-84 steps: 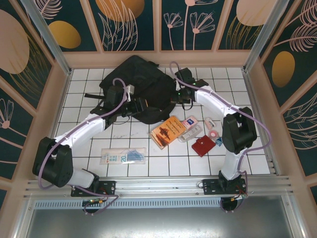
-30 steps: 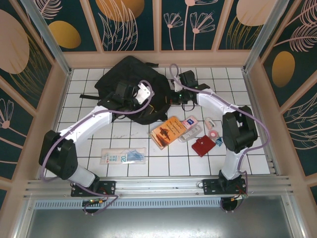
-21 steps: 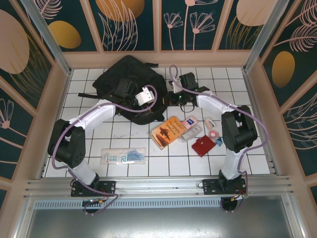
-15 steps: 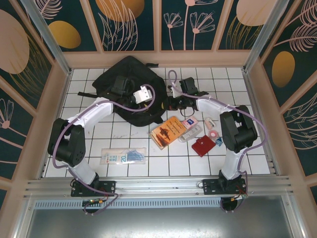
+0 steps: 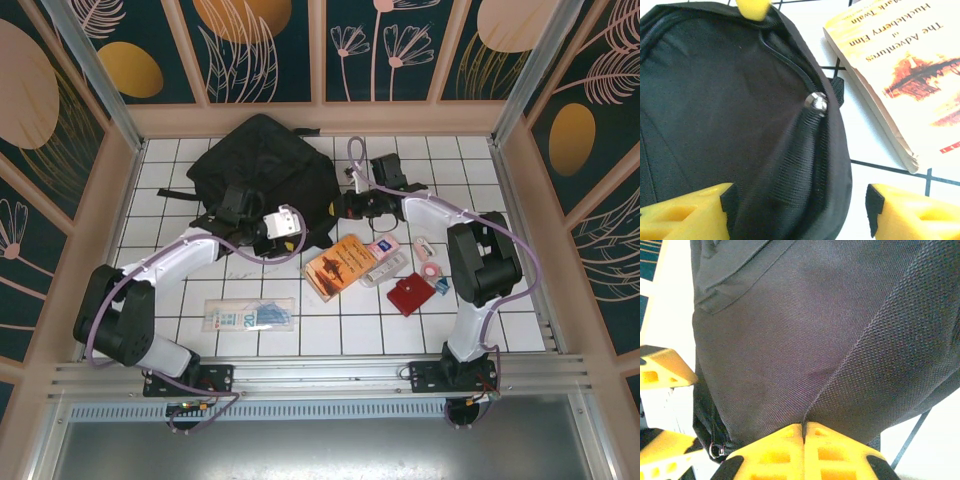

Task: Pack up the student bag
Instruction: Unzip the student bag at the top-center of the table.

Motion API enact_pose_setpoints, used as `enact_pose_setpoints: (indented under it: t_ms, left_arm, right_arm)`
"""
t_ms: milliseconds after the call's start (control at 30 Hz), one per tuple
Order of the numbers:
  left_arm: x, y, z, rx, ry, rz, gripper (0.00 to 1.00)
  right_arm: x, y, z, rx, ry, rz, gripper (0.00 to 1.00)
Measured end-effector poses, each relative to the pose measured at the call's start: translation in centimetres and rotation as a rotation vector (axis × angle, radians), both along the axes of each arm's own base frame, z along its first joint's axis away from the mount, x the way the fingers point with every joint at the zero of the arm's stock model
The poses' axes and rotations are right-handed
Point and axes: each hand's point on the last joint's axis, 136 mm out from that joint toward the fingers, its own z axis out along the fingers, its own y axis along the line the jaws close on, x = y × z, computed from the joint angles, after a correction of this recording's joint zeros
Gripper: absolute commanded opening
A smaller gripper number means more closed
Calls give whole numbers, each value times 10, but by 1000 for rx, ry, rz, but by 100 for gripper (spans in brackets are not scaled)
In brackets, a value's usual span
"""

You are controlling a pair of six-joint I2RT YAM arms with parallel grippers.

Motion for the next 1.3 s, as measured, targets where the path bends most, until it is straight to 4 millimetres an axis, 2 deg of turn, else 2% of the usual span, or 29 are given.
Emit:
enact_pose_setpoints:
  t_ms: [100,233,267,333,533,600,667,800,900,1300]
  left_arm:
    - [0,-1,-6,20,-2,1,73]
    - [5,-5,-16,54,4,2,63]
    - [6,-6,-14,55,5,2,63]
    - [10,-9,-5,45,-14,1,65]
    - [9,-7,48,0,-148,-8,67]
    - [15,-7,55,4,-175,-6,66]
    - [21,-6,52,21,-177,-5,66]
    - [33,-3,28,83,-134,-9,66]
    - [32,-2,13,109,-98,-19,67]
    - [22,-3,3,121,-103,-49,66]
  right_arm:
    - [1,1,3,13,2,-2,0]
    - [0,3,3,13,3,2,0]
    - [-1,4,2,11,1,2,0]
    - [-1,5,2,9,0,5,0]
    - [-4,6,-1,2,-15,22,0]
    - [-4,7,0,3,-19,23,0]
    - [-4,8,0,5,-25,27,0]
    - [-6,10,0,5,-26,33,0]
    - [-7,11,0,4,-24,34,0]
    - [-7,11,0,3,-24,34,0]
